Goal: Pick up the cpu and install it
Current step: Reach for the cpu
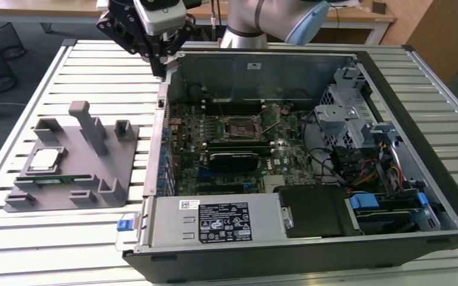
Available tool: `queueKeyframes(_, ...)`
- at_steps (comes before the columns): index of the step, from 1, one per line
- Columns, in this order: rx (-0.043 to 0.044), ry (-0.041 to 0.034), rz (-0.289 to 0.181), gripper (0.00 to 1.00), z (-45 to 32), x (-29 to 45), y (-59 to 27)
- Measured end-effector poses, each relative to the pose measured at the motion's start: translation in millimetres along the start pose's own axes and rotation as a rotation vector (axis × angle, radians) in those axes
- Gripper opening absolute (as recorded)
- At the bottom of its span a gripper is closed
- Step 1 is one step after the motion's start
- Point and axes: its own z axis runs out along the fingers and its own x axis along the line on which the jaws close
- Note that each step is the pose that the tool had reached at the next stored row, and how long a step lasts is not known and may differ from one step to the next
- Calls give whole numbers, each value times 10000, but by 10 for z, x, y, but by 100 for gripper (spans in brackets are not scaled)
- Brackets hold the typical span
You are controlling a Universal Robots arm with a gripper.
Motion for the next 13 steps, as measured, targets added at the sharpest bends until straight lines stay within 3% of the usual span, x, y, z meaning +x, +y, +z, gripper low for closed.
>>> queueKeyframes(13, 0, 0, 0, 11, -1, 91, -7)
